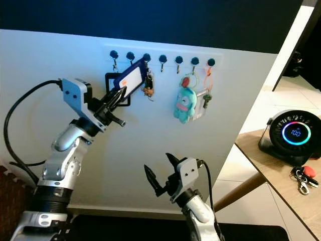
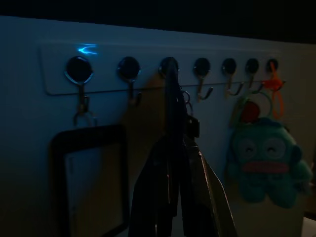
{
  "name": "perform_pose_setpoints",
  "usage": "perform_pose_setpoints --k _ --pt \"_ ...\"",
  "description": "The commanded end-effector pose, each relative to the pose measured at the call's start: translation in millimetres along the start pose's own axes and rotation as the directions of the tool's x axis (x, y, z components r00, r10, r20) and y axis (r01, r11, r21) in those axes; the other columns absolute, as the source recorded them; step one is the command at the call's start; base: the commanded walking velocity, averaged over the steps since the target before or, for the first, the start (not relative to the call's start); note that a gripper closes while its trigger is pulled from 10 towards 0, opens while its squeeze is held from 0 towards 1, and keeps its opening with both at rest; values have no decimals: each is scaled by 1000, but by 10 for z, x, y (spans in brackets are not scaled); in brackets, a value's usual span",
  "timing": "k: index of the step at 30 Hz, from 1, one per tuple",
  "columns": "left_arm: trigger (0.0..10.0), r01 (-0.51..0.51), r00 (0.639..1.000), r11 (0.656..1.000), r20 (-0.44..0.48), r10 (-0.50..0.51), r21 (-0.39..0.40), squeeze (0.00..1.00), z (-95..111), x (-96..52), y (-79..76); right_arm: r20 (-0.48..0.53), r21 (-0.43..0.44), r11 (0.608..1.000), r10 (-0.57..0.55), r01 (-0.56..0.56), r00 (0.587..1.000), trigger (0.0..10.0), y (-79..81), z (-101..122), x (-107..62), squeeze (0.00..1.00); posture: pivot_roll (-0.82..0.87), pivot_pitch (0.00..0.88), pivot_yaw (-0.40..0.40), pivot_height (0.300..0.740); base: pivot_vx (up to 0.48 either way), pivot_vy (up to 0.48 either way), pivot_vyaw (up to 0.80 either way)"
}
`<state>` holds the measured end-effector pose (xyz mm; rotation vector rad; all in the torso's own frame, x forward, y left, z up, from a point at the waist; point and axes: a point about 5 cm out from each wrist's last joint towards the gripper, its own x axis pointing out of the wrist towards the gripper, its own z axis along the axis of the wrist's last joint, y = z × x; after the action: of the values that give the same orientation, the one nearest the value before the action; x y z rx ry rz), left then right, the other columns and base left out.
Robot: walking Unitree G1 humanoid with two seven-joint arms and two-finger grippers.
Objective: Hang keys on a hook
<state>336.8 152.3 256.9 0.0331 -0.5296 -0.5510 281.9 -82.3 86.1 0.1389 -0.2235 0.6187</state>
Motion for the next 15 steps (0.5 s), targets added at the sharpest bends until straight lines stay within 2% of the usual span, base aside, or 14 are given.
perform_pose_setpoints --k 1,15 --pt "10000 -59 998 998 -4 59 28 0 4 -78 122 -14 1 1000 -3 3 1000 10000 -24 -9 -20 0 100 60 -62 740 0 0 0" --pt "10000 -95 995 995 -19 96 31 0 -19 -187 178 -19 0 1000 3 -3 1000 10000 -18 -17 -21 0 104 61 -65 740 0 0 0"
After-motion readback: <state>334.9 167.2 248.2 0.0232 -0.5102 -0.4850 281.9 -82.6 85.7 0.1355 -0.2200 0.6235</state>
